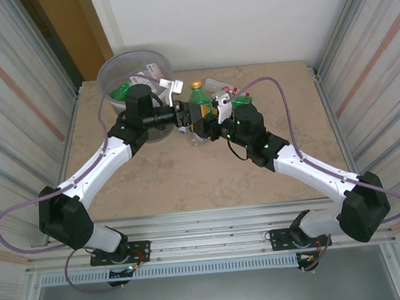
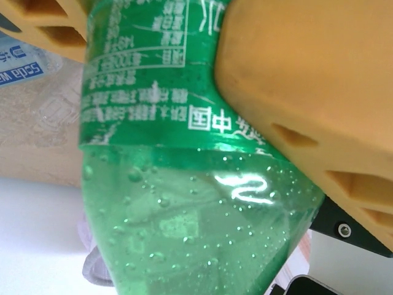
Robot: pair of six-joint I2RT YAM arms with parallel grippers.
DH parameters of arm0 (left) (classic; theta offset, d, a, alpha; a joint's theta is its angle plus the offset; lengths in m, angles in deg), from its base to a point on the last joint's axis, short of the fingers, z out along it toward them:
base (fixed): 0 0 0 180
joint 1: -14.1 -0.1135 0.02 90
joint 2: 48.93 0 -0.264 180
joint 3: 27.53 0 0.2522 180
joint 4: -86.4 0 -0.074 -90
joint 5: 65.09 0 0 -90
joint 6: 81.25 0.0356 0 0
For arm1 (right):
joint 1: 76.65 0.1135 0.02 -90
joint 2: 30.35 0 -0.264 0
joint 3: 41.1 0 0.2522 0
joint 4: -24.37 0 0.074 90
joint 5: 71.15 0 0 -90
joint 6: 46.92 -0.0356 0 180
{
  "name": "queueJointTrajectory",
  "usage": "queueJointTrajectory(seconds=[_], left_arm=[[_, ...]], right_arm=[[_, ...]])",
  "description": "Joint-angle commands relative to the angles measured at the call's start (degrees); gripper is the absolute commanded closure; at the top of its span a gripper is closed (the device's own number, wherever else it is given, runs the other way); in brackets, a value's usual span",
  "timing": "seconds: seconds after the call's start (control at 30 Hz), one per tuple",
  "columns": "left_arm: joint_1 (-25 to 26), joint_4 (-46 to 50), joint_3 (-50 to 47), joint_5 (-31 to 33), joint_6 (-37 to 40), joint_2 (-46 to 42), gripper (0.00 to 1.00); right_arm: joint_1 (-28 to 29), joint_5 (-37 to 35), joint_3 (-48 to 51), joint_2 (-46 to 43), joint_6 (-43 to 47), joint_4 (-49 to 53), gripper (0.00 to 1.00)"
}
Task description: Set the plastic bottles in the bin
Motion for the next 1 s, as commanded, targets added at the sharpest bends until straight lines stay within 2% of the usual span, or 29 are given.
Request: queueJointTrajectory(seconds=[0.0,0.13,0.23,0.33,0.47,0.6,0.73,0.83,0.97], left_arm=[[0.87,-1.76,1.42,-1.88,-0.79,0.19,0.64],[0.87,-1.74,1.36,-0.55,0.0,-0.4,0.79],[0.86,1.0,2.64,1.76,2.63,-1.13,0.87],[0.62,6.82,5.36,6.03,7.63,-2.24,0.91],[-0.48,14.48,9.05,13.03,13.75,-3.88,0.95],[-2.3,21.82,13.29,21.23,19.42,-4.71,0.97],[-3.39,28.74,19.5,34.0,26.06,-4.62,0.97],[-5.01,32.03,23.53,41.48,27.72,-3.48,0.97],[-7.81,34.83,27.3,46.85,27.3,-1.13,0.97]], right_arm=[[0.68,0.82,-3.01,0.65,0.93,-1.9,0.54],[0.69,0.41,-3.1,0.17,0.93,-1.13,0.46],[0.69,-0.16,-2.88,-0.62,1.24,0.18,0.29],[0.75,-1.47,-2.47,-1.88,1.5,1.76,0.15],[0.76,-4.35,-0.8,-4.31,1.36,3.58,0.03],[0.69,-7.6,1.4,-7.24,0.67,4.85,0.02],[0.64,-11.49,2.63,-9.78,-0.36,7.81,0.02],[0.56,-13.81,3.46,-11.16,-1.47,9.88,0.02],[0.45,-15.57,4.24,-12.38,-2.87,11.44,0.02]])
